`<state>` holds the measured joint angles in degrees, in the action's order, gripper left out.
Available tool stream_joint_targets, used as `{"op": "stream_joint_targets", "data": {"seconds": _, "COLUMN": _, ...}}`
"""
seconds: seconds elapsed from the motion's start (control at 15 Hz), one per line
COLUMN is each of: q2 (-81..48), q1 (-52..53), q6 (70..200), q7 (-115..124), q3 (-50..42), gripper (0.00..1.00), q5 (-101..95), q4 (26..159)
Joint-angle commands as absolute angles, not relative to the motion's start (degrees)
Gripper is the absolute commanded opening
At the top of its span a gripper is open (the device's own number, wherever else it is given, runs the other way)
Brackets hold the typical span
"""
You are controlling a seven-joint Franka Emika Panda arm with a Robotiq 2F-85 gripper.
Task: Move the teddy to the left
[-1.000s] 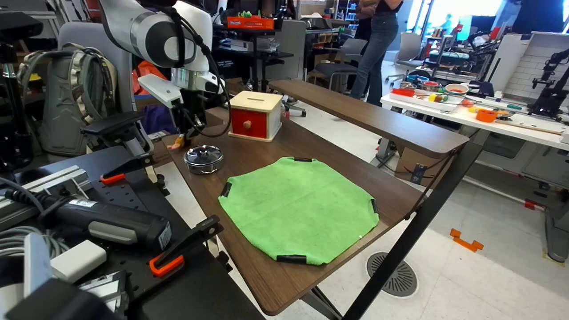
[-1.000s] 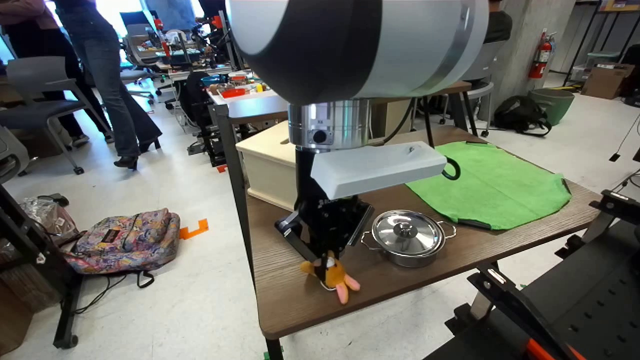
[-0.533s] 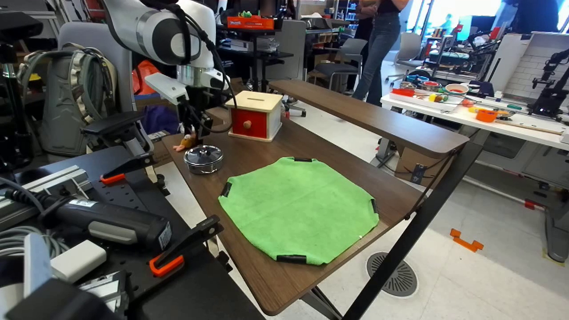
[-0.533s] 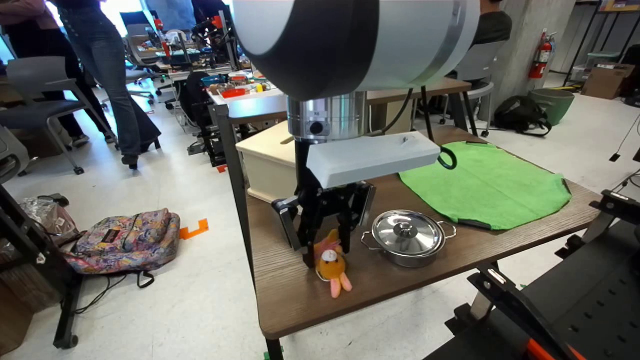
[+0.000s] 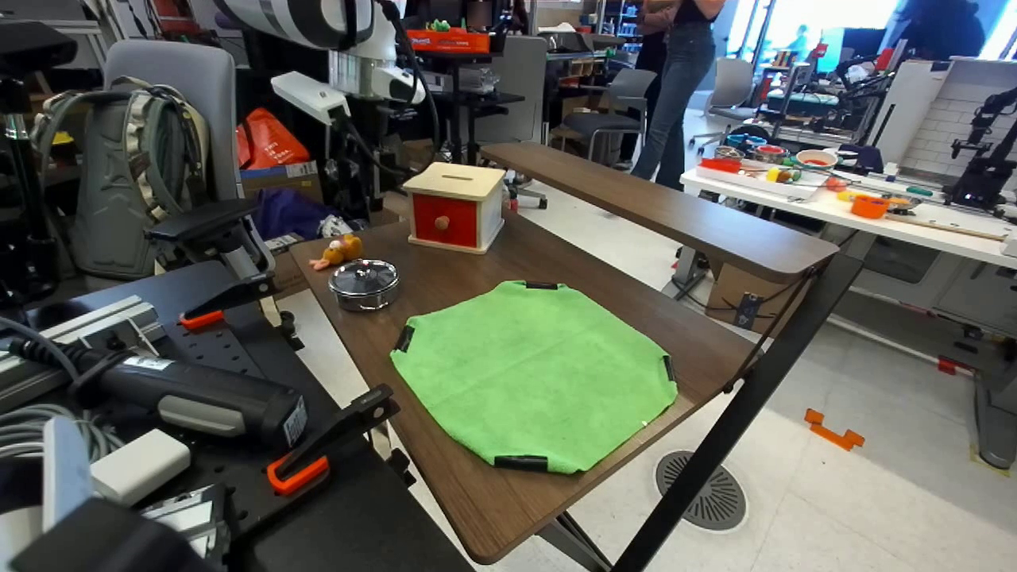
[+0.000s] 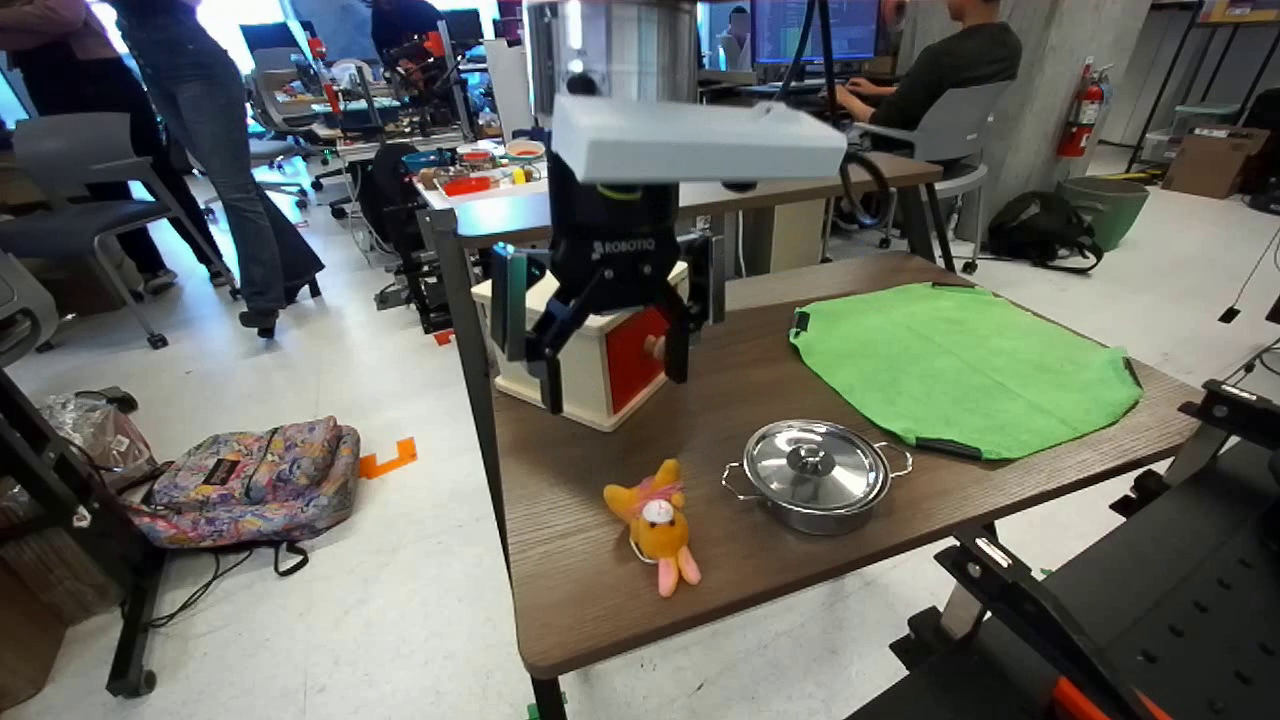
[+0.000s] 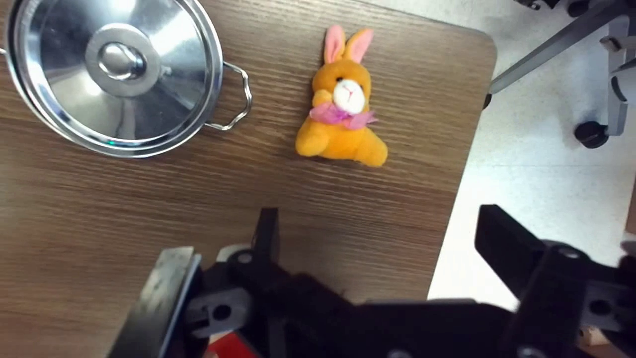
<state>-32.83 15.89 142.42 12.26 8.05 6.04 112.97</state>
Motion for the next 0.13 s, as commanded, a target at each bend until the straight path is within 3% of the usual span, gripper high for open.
{"op": "stream_joint_targets", "data": {"seconds": 0.0, "q2": -31.85, "q1": 15.68, "q6": 141.14, "q7": 12.46, "q3": 8.25, "gripper": 1.00, "q5": 5.87, "q4": 112.90}}
{"op": "stream_joint_targets", "data": {"seconds": 0.07, "q2": -31.30, "q1": 15.67, "q6": 140.60, "q7": 12.52, "q3": 8.26, "gripper": 1.00, "q5": 5.86, "q4": 112.96}}
